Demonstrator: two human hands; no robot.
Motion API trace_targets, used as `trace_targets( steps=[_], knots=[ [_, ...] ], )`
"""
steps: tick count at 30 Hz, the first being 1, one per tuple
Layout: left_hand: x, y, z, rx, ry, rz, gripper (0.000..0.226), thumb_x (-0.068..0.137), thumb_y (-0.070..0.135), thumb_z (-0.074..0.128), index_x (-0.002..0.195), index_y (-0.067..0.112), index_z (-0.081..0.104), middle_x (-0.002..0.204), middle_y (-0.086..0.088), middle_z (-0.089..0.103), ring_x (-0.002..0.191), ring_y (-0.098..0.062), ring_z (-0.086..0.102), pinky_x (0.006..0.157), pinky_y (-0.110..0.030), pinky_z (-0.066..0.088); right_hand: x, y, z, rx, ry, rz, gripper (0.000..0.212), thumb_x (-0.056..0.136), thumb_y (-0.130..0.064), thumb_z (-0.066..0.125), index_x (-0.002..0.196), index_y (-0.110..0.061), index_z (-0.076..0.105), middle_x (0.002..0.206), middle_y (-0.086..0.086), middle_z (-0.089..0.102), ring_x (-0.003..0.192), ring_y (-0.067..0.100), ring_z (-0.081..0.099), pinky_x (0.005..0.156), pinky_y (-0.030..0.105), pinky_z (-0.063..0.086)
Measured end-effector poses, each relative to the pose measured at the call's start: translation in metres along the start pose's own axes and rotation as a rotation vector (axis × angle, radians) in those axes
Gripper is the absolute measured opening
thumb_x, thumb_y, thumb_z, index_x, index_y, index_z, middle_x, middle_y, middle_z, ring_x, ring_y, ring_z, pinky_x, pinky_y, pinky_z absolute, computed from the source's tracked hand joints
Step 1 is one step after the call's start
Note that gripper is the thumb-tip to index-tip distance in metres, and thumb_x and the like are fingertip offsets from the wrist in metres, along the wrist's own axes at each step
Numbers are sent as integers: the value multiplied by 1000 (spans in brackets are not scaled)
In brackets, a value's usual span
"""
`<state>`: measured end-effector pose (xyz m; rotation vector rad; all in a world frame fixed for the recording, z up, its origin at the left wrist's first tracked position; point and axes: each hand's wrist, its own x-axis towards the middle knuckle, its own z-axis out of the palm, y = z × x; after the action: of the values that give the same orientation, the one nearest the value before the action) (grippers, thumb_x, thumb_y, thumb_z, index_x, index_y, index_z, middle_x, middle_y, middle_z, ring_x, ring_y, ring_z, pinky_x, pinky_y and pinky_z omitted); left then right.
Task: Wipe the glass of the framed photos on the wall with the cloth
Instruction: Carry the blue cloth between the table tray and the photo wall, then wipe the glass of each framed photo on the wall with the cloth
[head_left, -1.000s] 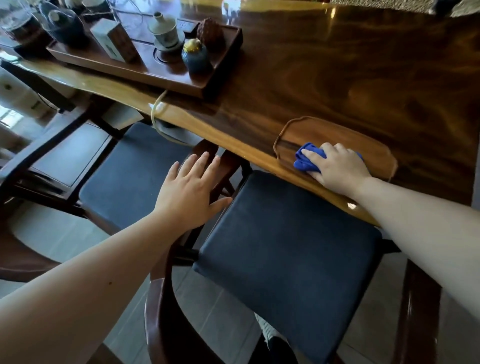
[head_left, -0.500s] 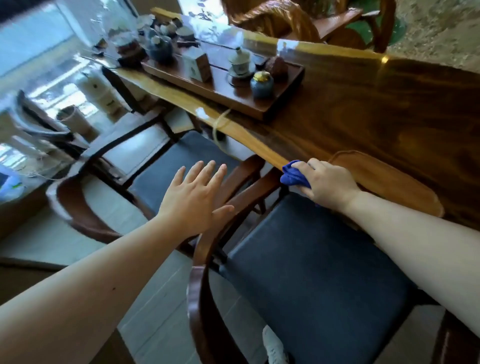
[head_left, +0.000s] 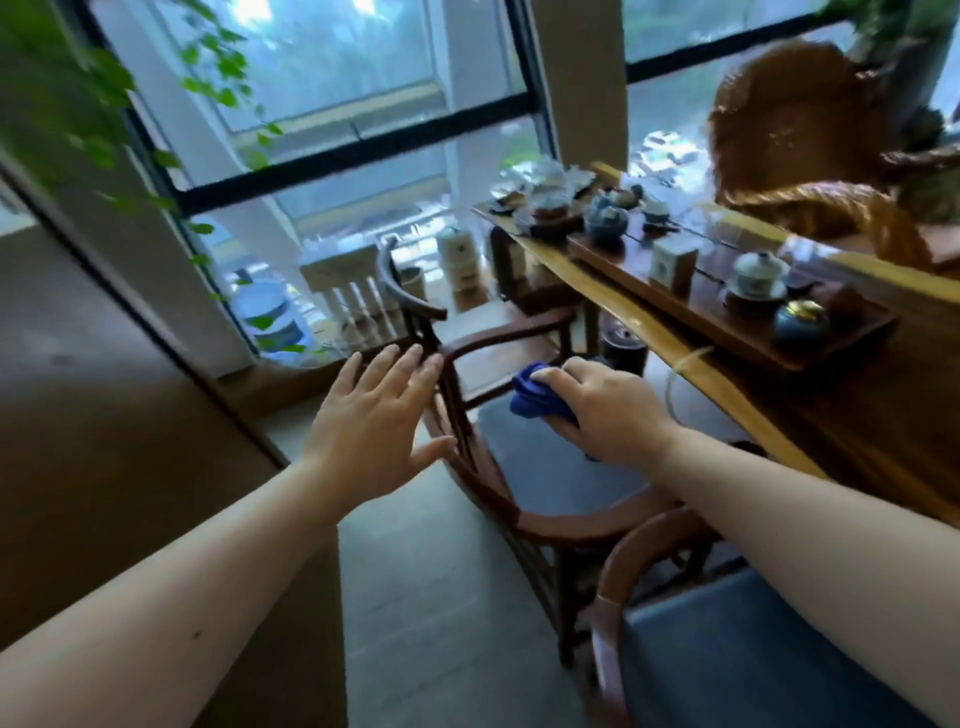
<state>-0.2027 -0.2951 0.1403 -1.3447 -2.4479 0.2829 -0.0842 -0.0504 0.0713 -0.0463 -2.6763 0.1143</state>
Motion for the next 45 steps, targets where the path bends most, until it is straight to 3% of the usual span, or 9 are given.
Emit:
trace_targets(
  steps=[3, 8, 13, 22, 28, 33, 37, 42, 45],
  knots=[
    [-28, -61, -19, 20, 72, -117, 83, 82, 70, 39, 145, 16, 35, 148, -12, 45, 137, -33, 39, 110, -56, 33, 56, -50, -7, 25, 51, -72, 46, 82, -43, 52, 121, -18, 52, 100, 7, 62, 79, 31, 63, 54, 37, 49],
    [-68, -152, -47, 117, 117, -244, 82, 82, 70, 37, 143, 15, 37, 145, -13, 46, 136, -33, 40, 111, -55, 31, 146, -129, -17, 38, 117, -183, 49, 80, -46, 55, 122, -23, 46, 98, 9, 62, 78, 35, 64, 50, 40, 52],
    [-91, -221, -83, 188, 202, -368, 84, 79, 65, 54, 142, 13, 38, 143, -15, 49, 133, -34, 43, 108, -57, 32, 224, -197, -27, 89, 214, -260, 47, 82, -43, 56, 123, -23, 46, 103, 10, 63, 77, 36, 64, 52, 40, 51],
    [-85, -318, -116, 282, 271, -553, 82, 84, 65, 42, 148, 16, 25, 154, -10, 35, 142, -29, 27, 116, -53, 22, 362, -281, -24, 252, 381, -420, 45, 83, -40, 61, 123, -27, 44, 99, 6, 63, 79, 32, 64, 52, 34, 47],
    [-56, -376, -124, 429, 286, -656, 80, 87, 65, 37, 148, 14, 24, 153, -12, 36, 142, -30, 29, 116, -53, 23, 471, -324, -14, 415, 483, -538, 43, 84, -43, 59, 123, -29, 48, 101, 2, 62, 83, 27, 64, 53, 31, 45],
    [-49, -429, -150, 589, 224, -748, 80, 89, 64, 38, 149, 14, 21, 155, -12, 32, 144, -30, 24, 116, -54, 22, 554, -365, -21, 527, 528, -637, 42, 85, -41, 59, 124, -31, 47, 103, 1, 60, 81, 25, 61, 54, 28, 39],
    [-59, -457, -173, 680, 154, -854, 82, 87, 64, 39, 150, 16, 18, 157, -11, 29, 145, -29, 22, 117, -53, 20, 595, -398, -30, 621, 530, -716, 41, 85, -40, 58, 124, -34, 44, 104, -1, 58, 83, 24, 59, 57, 33, 48],
    [-70, -483, -204, 833, 64, -954, 86, 85, 64, 41, 150, 14, 16, 158, -13, 24, 146, -29, 16, 118, -55, 16, 631, -435, -44, 695, 571, -840, 45, 87, -38, 59, 128, -30, 44, 107, 1, 57, 81, 19, 55, 59, 27, 35],
    [-75, -493, -216, 899, 46, -989, 90, 83, 66, 43, 150, 12, 16, 158, -13, 24, 146, -29, 17, 118, -53, 15, 637, -454, -54, 792, 596, -885, 46, 86, -38, 58, 129, -30, 43, 107, 2, 55, 85, 18, 55, 63, 31, 45]
  ],
)
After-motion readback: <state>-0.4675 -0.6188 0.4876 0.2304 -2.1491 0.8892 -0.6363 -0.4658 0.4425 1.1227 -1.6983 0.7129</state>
